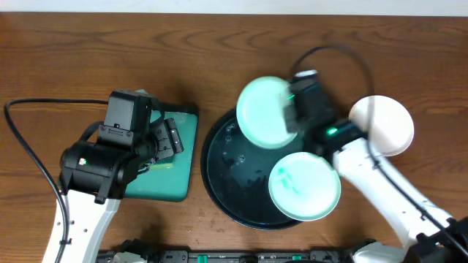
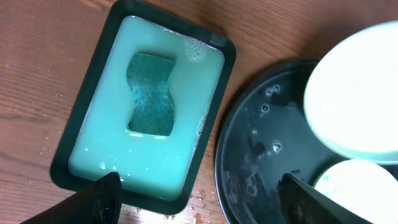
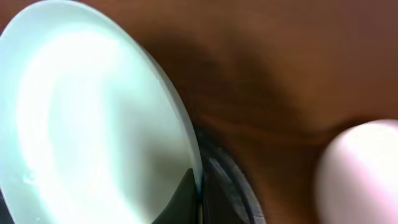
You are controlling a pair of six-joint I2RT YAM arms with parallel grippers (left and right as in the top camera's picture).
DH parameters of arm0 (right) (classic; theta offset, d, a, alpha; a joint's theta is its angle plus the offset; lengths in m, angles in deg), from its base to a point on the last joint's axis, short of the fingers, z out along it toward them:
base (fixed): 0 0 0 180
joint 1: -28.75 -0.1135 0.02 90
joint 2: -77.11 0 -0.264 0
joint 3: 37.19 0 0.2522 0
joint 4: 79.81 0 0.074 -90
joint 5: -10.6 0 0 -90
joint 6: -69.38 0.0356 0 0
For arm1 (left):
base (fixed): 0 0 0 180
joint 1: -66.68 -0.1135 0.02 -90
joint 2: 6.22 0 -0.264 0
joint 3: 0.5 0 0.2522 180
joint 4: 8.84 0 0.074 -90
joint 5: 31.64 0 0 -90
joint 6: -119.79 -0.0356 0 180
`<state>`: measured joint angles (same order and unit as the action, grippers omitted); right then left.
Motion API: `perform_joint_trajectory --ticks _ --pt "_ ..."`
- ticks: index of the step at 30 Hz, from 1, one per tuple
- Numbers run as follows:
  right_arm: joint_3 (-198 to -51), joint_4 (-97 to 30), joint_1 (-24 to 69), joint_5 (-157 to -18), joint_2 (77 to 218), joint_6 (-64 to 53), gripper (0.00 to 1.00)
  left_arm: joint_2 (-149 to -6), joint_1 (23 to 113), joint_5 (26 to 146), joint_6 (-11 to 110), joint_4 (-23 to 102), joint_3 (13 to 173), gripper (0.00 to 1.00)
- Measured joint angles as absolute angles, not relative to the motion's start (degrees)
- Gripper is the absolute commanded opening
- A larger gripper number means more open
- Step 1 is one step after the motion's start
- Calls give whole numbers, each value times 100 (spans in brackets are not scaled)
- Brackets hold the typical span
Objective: Clean dirty plates on tray and stack at the side
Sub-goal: 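Stack the pale green plate on the white plate at right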
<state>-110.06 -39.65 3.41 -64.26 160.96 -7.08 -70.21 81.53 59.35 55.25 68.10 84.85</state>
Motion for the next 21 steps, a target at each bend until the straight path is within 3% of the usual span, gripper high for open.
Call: perform_joint_trajectory --ticks 4,9,16,21 --pt "-11006 -4053 1864 -8386 16096 88 2 -7021 8153 5935 5525 6817 8485 80" --pt "-11006 -3513 3735 -9449 16096 694 2 -7021 8153 5937 5525 6815 8485 80" --pt "-11006 -2636 5724 -9433 16105 1365 2 -7021 8153 5937 5525 6815 8485 81" --pt "-11006 -2426 6319 -9003 16105 1673 1 -7021 8153 5937 5525 6815 8485 81"
